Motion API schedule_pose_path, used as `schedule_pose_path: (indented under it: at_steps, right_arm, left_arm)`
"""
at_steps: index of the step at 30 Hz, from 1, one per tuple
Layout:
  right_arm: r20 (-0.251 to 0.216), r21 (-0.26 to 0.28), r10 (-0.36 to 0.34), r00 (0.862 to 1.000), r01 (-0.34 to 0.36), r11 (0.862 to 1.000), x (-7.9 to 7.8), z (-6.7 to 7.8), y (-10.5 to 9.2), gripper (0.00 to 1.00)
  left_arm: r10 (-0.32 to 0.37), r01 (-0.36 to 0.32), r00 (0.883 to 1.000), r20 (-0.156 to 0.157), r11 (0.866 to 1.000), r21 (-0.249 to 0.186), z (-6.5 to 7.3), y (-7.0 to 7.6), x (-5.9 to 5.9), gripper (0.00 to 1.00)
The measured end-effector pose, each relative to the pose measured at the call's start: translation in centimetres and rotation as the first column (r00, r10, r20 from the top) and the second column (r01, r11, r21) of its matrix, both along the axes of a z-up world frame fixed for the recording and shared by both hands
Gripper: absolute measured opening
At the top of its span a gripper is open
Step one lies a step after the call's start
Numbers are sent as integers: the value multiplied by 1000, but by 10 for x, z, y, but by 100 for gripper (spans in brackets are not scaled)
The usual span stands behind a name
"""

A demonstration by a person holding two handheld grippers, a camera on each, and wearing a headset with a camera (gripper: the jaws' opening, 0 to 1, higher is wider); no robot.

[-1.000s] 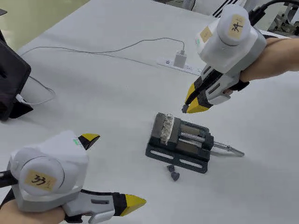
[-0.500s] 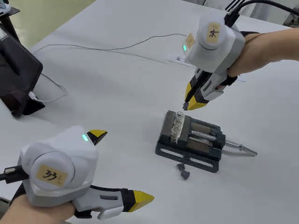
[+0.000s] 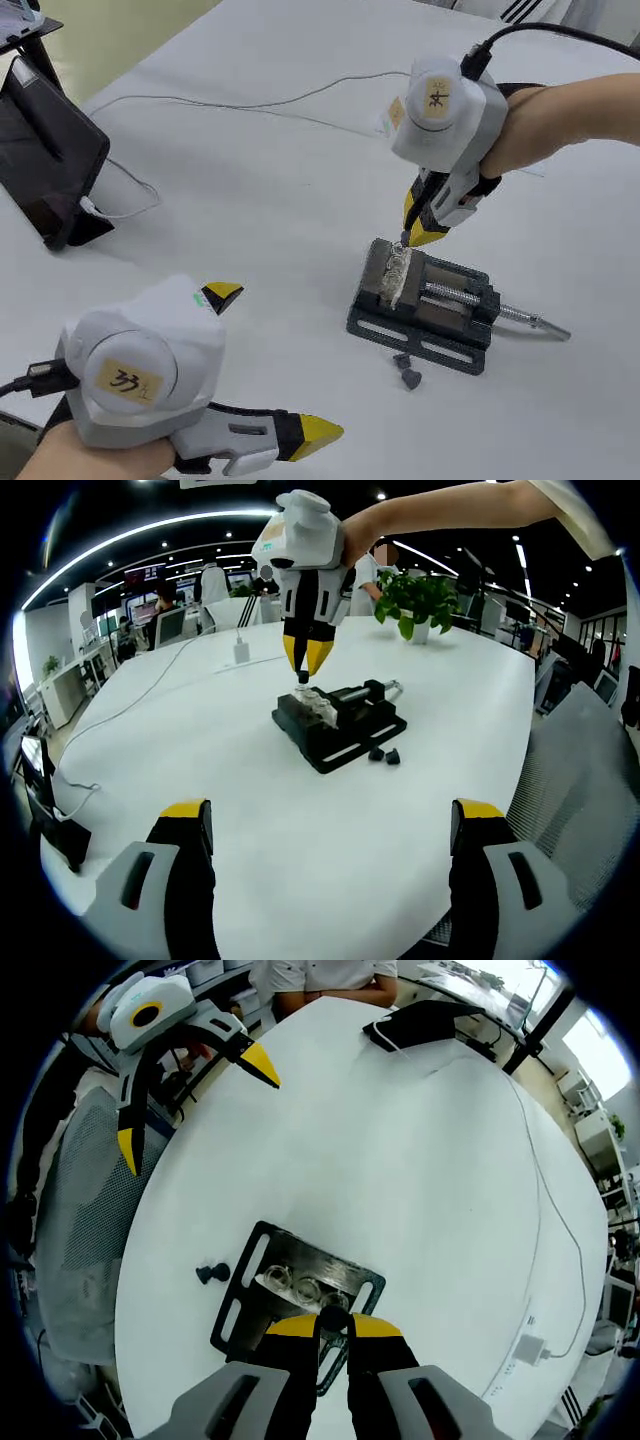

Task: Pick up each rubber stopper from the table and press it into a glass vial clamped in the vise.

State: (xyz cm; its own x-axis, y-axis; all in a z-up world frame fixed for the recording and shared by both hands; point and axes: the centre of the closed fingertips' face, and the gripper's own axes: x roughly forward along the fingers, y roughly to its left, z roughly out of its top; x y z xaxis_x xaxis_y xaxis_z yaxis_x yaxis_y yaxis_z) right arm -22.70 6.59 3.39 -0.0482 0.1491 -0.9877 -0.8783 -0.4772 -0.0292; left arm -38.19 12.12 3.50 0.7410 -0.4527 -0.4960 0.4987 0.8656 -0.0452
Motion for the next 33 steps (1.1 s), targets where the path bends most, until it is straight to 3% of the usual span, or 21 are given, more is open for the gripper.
schedule_pose_path:
  at_steps: [22,33]
  right_arm:
    - [-4,-29,-2,1000,2,1000,-3,-6,2,5]
    - [10,-73,-93,996,94,993,-13,-3,4,4]
  left_arm:
    - [7,-7,1000,-16,1000,-6,-5,3,-4,97]
    - [0,0,1000,-17,1000,-11,-6,-1,-4,97]
